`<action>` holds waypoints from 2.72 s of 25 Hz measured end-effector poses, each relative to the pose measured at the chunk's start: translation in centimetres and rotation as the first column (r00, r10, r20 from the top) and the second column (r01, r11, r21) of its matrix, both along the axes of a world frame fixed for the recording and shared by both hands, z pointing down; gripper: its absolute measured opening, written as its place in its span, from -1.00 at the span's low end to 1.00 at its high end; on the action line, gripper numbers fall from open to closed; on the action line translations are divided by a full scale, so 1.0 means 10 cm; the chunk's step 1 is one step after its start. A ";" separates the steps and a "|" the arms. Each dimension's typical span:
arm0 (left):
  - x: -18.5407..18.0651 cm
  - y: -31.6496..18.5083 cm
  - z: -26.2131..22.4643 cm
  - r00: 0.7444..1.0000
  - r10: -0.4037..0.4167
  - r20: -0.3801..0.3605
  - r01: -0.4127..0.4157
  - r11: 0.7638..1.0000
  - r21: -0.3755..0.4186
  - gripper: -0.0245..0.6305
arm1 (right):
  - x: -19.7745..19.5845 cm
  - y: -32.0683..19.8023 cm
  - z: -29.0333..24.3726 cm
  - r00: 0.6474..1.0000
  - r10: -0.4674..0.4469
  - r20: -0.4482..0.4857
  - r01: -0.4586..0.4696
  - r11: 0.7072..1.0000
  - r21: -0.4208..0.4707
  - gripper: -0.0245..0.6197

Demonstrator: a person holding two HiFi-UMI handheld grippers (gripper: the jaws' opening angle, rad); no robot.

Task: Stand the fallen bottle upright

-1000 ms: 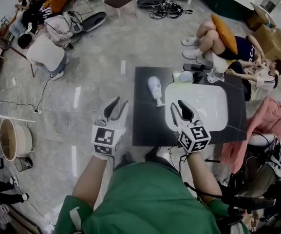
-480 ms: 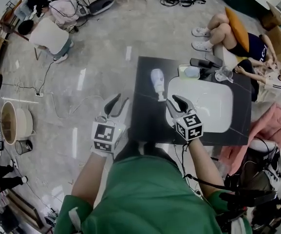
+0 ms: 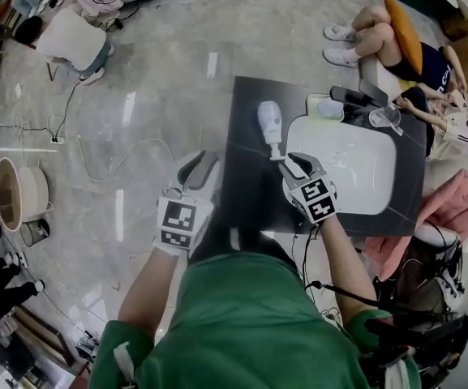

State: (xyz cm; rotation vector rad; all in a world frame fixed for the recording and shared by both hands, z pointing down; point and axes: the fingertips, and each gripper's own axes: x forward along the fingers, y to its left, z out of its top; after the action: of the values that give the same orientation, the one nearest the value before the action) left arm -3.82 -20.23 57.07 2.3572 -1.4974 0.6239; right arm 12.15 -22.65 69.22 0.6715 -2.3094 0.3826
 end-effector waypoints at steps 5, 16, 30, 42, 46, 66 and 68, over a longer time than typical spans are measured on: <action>-0.09 -0.02 0.18 1.000 0.008 0.003 -0.008 0.999 -0.043 -0.57 | -0.10 -0.01 0.23 0.978 -0.112 -0.177 0.129 0.988 0.088 -0.61; -0.25 -0.06 0.27 1.000 0.009 0.007 -0.009 0.998 -0.059 -0.59 | -0.17 -0.02 0.47 0.882 -0.263 -0.391 0.340 0.930 0.141 -0.61; -0.47 0.01 0.32 0.999 -0.036 -0.005 0.035 0.996 -0.081 -0.63 | -0.19 0.02 0.55 0.829 -0.381 -0.410 0.435 0.899 0.045 -0.72; -0.56 0.11 0.26 0.997 -0.073 -0.028 0.071 0.994 -0.083 -0.65 | -0.55 0.20 0.32 0.908 -0.354 -0.224 0.354 0.934 -0.042 -0.80; -0.65 0.16 0.23 0.995 -0.093 -0.039 0.090 0.992 -0.085 -0.66 | -0.68 0.25 0.19 0.944 -0.307 -0.124 0.300 0.951 -0.073 -0.80; -0.66 0.19 -0.17 0.993 -0.107 -0.046 0.106 0.994 -0.025 -0.68 | -0.82 -0.14 -0.62 0.943 0.095 0.318 0.034 0.925 -0.378 -0.79; -0.67 0.17 -0.21 0.993 -0.112 -0.044 0.111 0.994 -0.018 -0.68 | -0.82 -0.30 -0.73 0.912 0.175 0.371 0.002 0.902 -0.431 -0.79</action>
State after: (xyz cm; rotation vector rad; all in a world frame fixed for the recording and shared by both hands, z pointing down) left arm -10.54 -18.56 54.95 2.2427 -1.5856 0.5496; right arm 3.98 -25.62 61.95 0.5091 -2.4515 1.1243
